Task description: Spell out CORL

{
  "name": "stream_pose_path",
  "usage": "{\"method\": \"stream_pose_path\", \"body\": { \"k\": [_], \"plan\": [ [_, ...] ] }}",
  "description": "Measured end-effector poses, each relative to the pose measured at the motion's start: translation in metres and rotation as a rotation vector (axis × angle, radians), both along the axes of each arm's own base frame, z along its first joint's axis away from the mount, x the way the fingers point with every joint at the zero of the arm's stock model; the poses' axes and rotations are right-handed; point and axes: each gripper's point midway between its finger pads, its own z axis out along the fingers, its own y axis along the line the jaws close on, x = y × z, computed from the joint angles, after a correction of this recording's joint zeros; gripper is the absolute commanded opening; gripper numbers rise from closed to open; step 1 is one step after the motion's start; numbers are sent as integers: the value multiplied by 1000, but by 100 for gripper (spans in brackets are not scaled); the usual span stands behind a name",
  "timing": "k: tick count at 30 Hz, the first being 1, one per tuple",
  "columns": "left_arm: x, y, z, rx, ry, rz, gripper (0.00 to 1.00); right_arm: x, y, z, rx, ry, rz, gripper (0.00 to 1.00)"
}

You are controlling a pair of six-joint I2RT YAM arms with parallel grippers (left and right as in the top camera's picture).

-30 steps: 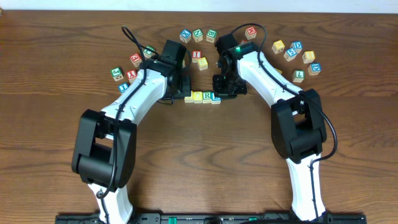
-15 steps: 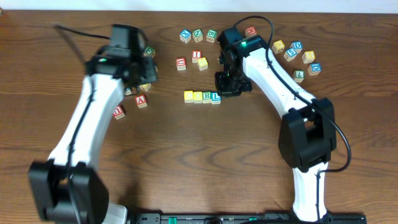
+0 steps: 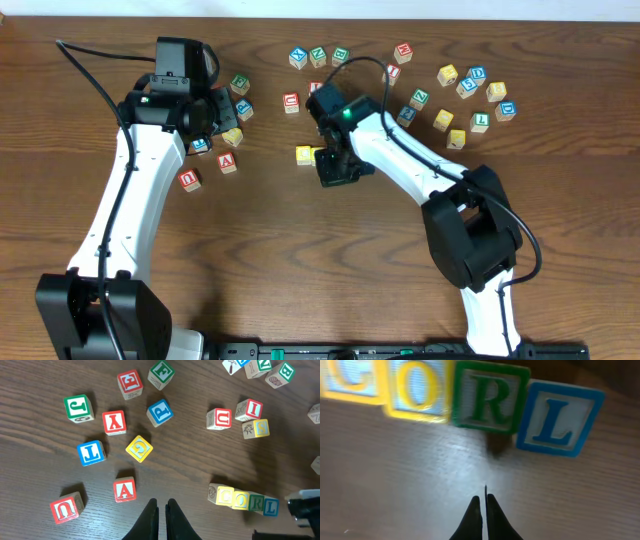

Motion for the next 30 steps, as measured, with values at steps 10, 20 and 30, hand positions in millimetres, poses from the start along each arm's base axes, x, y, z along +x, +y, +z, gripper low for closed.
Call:
{"method": "stream_pose_path", "body": {
  "k": [10,20,30],
  "plan": [
    [0,0,0,0,0,1,8,17,-10,-10,6,-48,-62,1],
    [0,0,0,0,0,1,8,27,-13,-9,-11,-95,-80,1],
    [0,0,0,0,0,0,8,30,-14,-9,-20,-113,-83,1]
  ]
}}
